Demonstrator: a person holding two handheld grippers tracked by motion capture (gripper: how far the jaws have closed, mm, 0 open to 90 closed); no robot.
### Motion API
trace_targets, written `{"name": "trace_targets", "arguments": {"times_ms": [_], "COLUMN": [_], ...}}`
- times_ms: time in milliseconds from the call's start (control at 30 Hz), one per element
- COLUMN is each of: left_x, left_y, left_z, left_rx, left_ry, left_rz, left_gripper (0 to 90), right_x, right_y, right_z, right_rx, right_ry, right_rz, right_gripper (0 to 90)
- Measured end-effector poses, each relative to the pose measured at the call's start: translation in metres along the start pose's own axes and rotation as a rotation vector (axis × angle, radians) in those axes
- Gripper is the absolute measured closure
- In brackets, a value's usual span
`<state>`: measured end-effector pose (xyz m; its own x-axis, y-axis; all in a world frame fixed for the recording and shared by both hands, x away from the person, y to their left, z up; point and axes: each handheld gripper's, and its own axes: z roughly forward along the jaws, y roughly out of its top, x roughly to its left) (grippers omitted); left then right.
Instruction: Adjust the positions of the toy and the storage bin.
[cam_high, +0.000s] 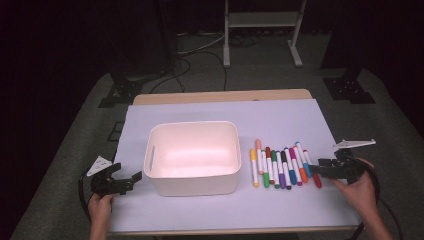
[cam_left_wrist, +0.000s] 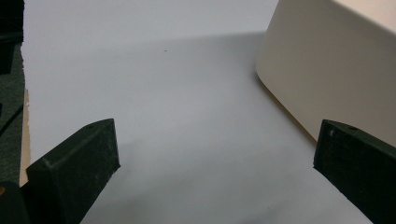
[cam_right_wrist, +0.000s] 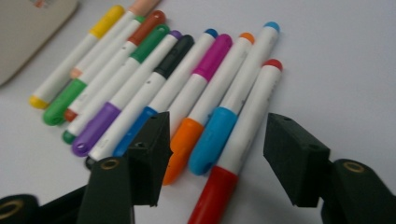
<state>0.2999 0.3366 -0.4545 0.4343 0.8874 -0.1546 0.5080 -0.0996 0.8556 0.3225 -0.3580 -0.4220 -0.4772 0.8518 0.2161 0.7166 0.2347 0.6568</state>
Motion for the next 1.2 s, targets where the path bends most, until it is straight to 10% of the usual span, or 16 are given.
{"name": "trace_targets", "arguments": {"times_ms": [600,967,1200], "left_x": [0.0,0.0,0.0], "left_y": [0.0,0.0,0.0], "left_z": [0.0,-0.001,0.0], "left_rx": [-0.003,-0.006,-0.005], "left_ry": [0.0,0.0,-0.001], "left_rz": [0.003,0.007,0.003], "left_gripper": [0.0,0.0,0.0], "right_x": [-0.012,-0.008,-0.01], "right_y": [0.01,0.011,0.012], "right_z": [0.022,0.028,0.018], "right_rx": [0.074,0.142,0.128], "right_ry": [-0.1,-0.238,-0.177], "right_rz": [0.062,0.03,0.057], "right_gripper": [64.3,75.7,76.0]}}
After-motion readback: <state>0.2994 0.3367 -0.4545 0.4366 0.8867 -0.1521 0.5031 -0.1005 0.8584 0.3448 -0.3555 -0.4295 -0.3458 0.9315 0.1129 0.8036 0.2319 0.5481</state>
